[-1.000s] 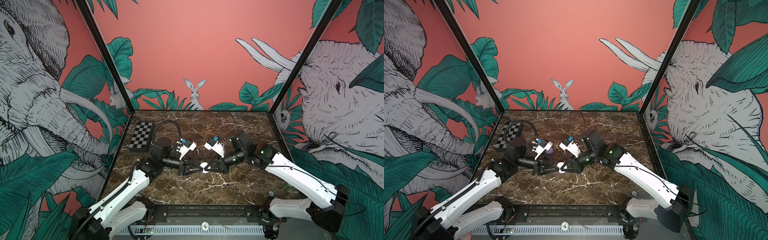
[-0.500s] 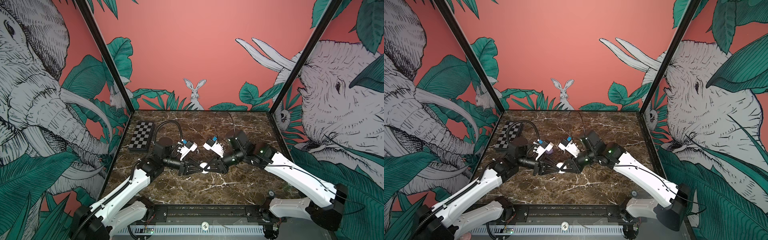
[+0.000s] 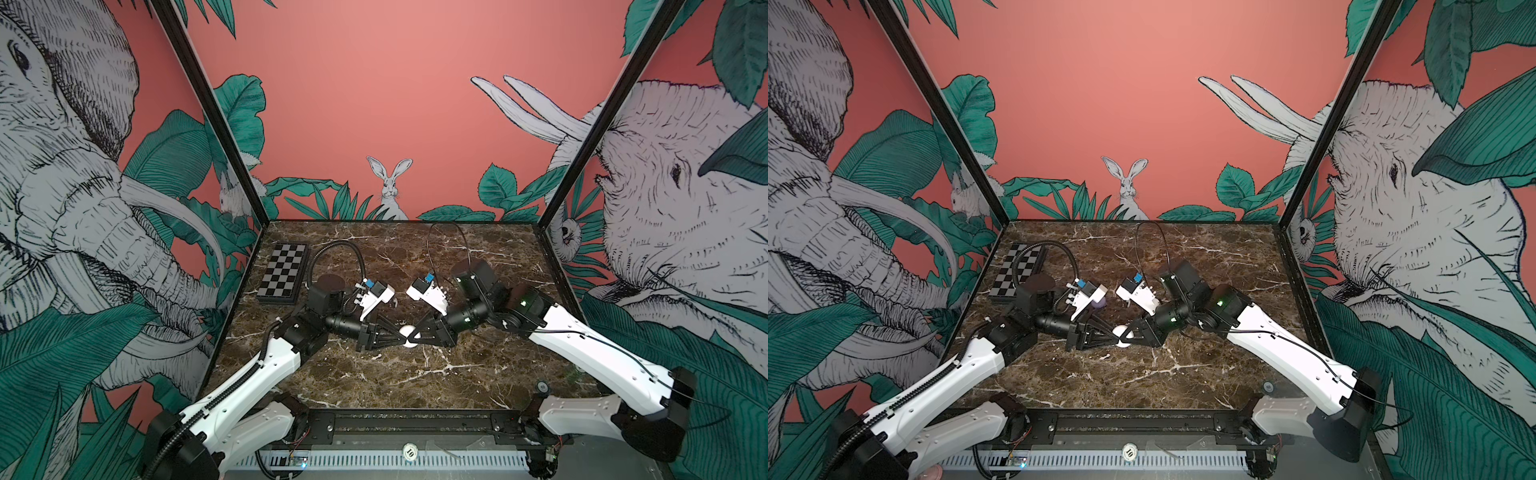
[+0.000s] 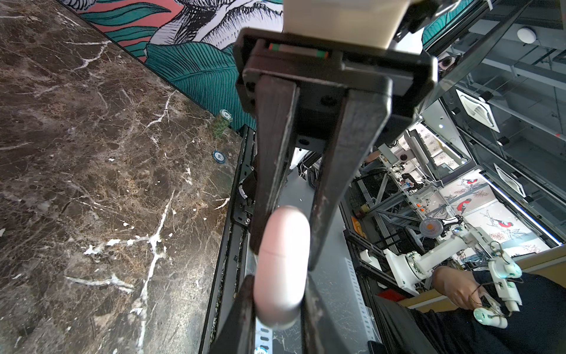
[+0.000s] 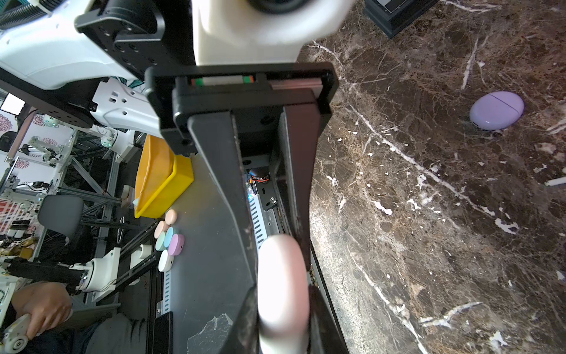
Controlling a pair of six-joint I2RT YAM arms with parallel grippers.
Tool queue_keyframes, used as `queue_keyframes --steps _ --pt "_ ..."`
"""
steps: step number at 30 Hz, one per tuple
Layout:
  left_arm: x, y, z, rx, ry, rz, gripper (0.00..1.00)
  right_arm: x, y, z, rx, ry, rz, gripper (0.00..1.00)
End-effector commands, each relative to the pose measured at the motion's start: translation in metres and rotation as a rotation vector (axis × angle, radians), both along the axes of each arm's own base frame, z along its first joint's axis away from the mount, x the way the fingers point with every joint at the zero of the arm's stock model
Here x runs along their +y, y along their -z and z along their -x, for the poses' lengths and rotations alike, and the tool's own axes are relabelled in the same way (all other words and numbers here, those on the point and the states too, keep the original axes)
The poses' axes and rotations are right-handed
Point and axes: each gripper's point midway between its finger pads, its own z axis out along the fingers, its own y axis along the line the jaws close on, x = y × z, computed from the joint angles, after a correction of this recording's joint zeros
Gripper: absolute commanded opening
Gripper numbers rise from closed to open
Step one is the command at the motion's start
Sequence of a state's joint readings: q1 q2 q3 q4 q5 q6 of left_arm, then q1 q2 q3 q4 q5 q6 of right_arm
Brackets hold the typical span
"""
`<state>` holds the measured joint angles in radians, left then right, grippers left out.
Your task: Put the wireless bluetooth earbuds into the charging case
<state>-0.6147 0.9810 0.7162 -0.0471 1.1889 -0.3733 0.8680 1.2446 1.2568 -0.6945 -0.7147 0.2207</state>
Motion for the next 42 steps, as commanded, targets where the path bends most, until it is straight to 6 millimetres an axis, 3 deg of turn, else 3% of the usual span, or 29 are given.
queue_keyframes --steps 1,7,13,25,30,39,42 --pt "-0.002 -0.016 0.005 -0.065 0.023 0.055 0.00 0.008 0.000 -0.012 -0.061 0.031 0.006 0.19" --pt "-0.001 -0.013 0.004 -0.071 0.012 0.045 0.00 0.004 0.001 -0.013 -0.075 0.043 0.016 0.35" --pt "-0.001 -0.014 0.004 -0.083 0.009 0.043 0.00 0.002 -0.002 -0.014 -0.086 0.050 0.012 0.38" --pt "0.000 -0.011 0.002 -0.102 -0.013 0.029 0.00 -0.001 -0.012 -0.002 -0.090 0.012 -0.032 0.37" --pt "0.000 -0.012 0.000 -0.110 -0.021 0.028 0.00 -0.001 -0.013 0.004 -0.071 -0.012 -0.050 0.29" --pt "0.001 -0.011 0.000 -0.120 -0.033 0.023 0.00 -0.003 -0.010 0.006 -0.063 -0.021 -0.038 0.30" --pt "0.001 -0.012 -0.001 -0.124 -0.037 0.024 0.00 -0.003 -0.009 0.008 -0.059 -0.026 -0.037 0.20"
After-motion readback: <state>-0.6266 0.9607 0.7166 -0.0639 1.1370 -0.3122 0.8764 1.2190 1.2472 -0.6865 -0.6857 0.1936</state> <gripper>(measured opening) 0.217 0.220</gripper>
